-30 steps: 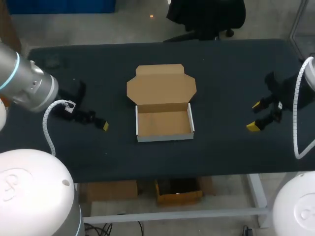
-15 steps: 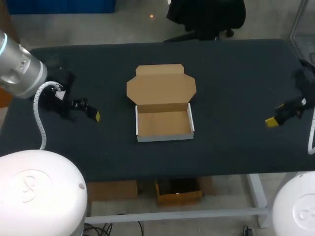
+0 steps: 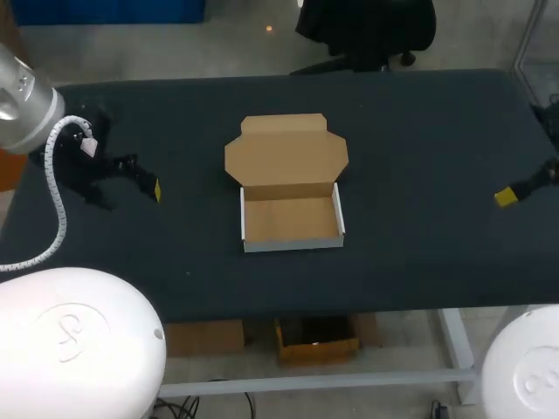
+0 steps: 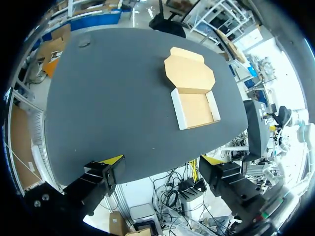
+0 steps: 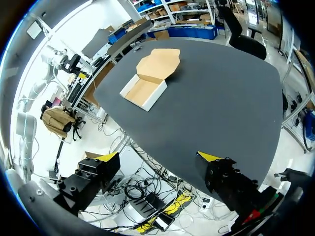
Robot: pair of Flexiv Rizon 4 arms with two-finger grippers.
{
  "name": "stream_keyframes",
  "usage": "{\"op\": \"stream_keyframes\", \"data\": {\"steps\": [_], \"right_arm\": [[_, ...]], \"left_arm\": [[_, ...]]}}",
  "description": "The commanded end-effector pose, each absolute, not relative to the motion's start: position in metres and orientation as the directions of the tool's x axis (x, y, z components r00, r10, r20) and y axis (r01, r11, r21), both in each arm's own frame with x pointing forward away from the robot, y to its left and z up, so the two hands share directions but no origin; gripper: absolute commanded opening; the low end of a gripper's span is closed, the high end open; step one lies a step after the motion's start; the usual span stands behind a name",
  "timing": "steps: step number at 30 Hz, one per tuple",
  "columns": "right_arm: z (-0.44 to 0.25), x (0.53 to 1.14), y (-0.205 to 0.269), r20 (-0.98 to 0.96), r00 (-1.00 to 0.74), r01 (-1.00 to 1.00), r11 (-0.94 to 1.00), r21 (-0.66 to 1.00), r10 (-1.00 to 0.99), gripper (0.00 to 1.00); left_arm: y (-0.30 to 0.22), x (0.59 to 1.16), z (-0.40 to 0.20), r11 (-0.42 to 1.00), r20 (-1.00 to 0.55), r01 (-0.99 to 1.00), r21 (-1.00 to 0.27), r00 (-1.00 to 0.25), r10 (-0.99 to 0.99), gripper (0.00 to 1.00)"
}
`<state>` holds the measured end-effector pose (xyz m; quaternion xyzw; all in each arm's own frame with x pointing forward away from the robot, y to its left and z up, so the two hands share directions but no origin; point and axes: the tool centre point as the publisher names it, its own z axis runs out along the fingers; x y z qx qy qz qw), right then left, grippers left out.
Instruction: Assemble the packaging by folding the flat box into shape, placing the metal phone stand inside, and closing the box properly
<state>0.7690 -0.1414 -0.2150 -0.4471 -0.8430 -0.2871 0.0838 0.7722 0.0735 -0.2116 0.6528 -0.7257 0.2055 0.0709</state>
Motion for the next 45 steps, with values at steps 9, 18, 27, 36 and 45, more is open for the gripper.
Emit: {"op": "stream_keyframes", "data": {"steps": [9,18,27,36,45], "right_arm": [[-0.204,0.775,-0.144,0.342,-0.470,0.875,0.380,0.300,0.813,1.00],[-0.209,0.779,-0.149,0.350,-0.457,0.883,0.370,0.289,0.818,1.00],[-0.213,0.787,-0.152,0.339,-0.429,0.897,0.352,0.267,0.837,1.00],[-0.216,0.799,-0.155,0.319,-0.418,0.900,0.340,0.274,0.850,1.00],[-0.217,0.811,-0.159,0.320,-0.406,0.906,0.329,0.268,0.856,1.00]], "left_arm": [[0.068,0.780,-0.200,0.025,0.295,-0.987,-0.162,-0.072,-0.953,1.00],[0.068,0.784,-0.203,0.000,0.284,-0.991,-0.133,-0.038,-0.958,1.00],[0.071,0.787,-0.206,-0.012,0.281,-0.989,-0.148,-0.031,-0.959,1.00],[0.075,0.792,-0.208,-0.019,0.267,-0.987,-0.160,-0.025,-0.963,1.00],[0.082,0.802,-0.210,-0.043,0.255,-0.984,-0.173,-0.002,-0.967,1.00]]}}
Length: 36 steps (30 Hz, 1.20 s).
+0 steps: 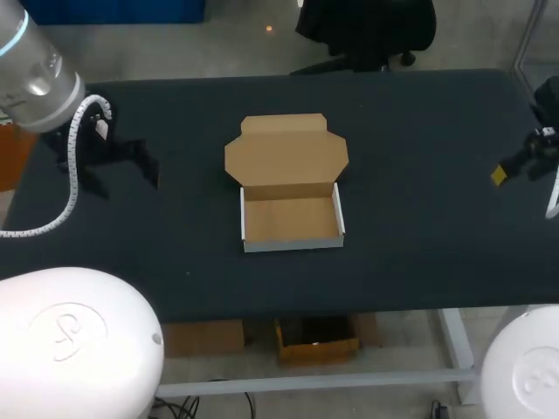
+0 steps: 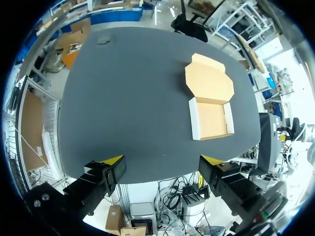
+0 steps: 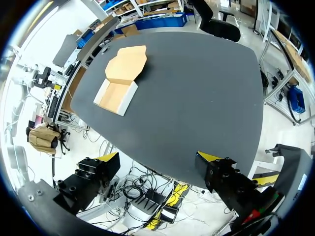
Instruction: Assemble the packaging by folding the flat box into shape, placing the metal phone stand inside, and closing the box properly
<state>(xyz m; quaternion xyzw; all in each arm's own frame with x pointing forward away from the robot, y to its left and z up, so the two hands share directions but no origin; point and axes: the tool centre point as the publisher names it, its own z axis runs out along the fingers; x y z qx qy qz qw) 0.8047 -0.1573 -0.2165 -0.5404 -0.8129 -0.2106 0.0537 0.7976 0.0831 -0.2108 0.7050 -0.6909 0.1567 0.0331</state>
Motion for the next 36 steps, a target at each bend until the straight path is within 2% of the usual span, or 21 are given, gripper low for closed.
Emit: {"op": "stream_keyframes", "data": {"steps": [1,36], "right_arm": [[-0.217,0.812,-0.159,0.320,-0.403,0.907,0.327,0.265,0.857,1.00],[-0.220,0.838,-0.175,0.332,-0.306,0.936,0.219,0.276,0.892,1.00]], "left_arm": [[0.083,0.804,-0.208,-0.042,0.255,-0.984,-0.174,-0.004,-0.967,1.00],[0.095,0.831,-0.205,-0.067,0.251,-0.978,-0.199,0.015,-0.968,1.00]]}}
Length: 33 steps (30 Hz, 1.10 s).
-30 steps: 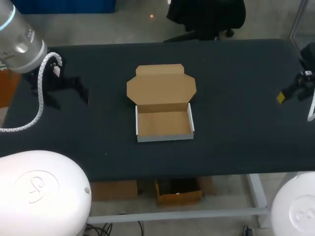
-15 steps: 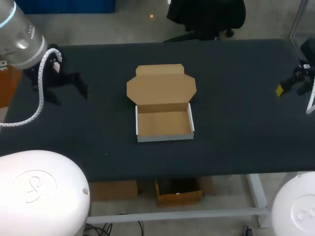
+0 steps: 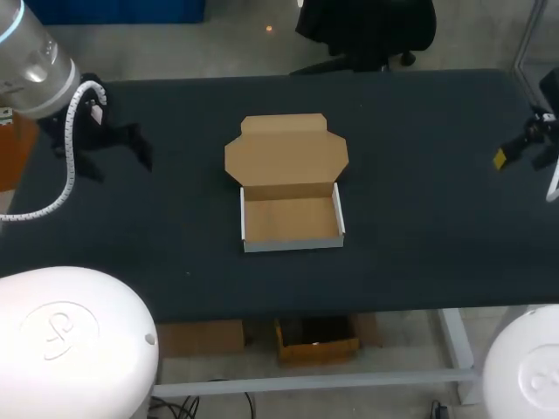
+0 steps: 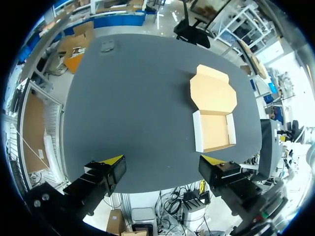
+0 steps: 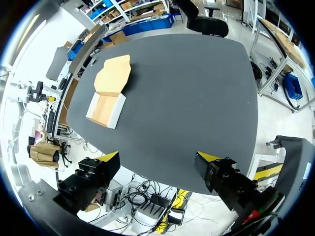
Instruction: Assemble the packaging by folding the flat box into shape, placing the metal phone stand inside, and closing the box properly
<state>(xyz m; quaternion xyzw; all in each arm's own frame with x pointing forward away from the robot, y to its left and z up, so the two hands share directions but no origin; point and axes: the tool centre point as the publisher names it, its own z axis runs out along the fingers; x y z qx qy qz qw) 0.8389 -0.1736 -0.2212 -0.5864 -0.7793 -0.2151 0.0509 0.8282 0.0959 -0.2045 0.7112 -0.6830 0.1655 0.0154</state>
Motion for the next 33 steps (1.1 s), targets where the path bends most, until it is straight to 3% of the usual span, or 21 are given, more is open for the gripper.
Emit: {"op": "stream_keyframes", "data": {"steps": [1,33], "right_arm": [[-0.221,0.839,-0.176,0.332,-0.306,0.936,0.218,0.276,0.892,1.00],[-0.223,0.872,-0.174,0.345,-0.279,0.952,0.211,0.221,0.896,1.00]], "left_arm": [[0.095,0.831,-0.205,-0.067,0.251,-0.978,-0.198,0.015,-0.968,1.00],[0.096,0.844,-0.209,-0.077,0.214,-0.980,-0.186,0.036,-0.976,1.00]]}}
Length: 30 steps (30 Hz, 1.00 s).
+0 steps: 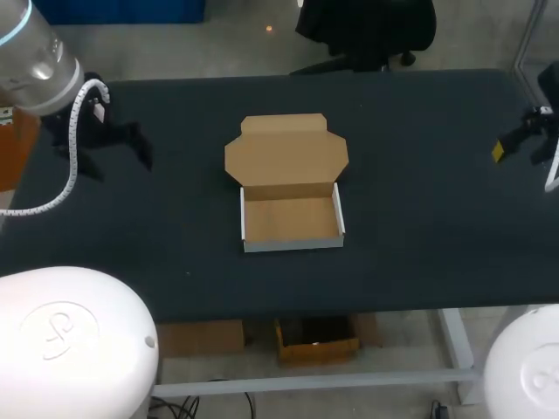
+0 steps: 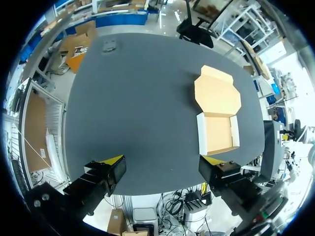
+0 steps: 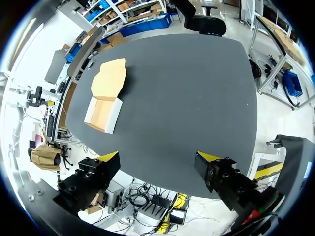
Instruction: Assemble the packaging by folding the flat box into shape, placing the metal phone stand inside, and closing the box properly
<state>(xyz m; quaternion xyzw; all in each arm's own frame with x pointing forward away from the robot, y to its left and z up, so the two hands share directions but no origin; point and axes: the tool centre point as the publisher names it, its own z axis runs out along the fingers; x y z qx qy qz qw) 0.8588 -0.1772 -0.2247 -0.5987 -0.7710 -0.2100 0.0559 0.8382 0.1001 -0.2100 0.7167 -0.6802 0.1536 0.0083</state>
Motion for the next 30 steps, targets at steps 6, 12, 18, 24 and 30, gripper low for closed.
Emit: {"op": "stream_keyframes", "data": {"steps": [6,12,18,24,30], "right_arm": [[-0.2205,0.8748,-0.1762,0.344,-0.271,0.955,0.208,0.210,0.899,1.00],[-0.2183,0.8706,-0.1759,0.346,-0.262,0.960,0.206,0.190,0.901,1.00],[-0.2146,0.8666,-0.1751,0.326,-0.247,0.965,0.202,0.165,0.913,1.00],[-0.2135,0.8665,-0.1756,0.322,-0.242,0.967,0.200,0.158,0.915,1.00],[-0.2158,0.8673,-0.1768,0.324,-0.238,0.968,0.198,0.152,0.916,1.00]], "left_arm": [[0.0979,0.8490,-0.2047,-0.087,0.208,-0.978,-0.188,0.047,-0.977,1.00],[0.0978,0.8493,-0.2040,-0.087,0.205,-0.978,-0.190,0.047,-0.978,1.00],[0.0971,0.8486,-0.2028,-0.083,0.205,-0.977,-0.195,0.042,-0.978,1.00],[0.0965,0.8481,-0.2012,-0.081,0.201,-0.977,-0.198,0.041,-0.979,1.00],[0.0964,0.8476,-0.2011,-0.082,0.199,-0.977,-0.197,0.042,-0.979,1.00]]}}
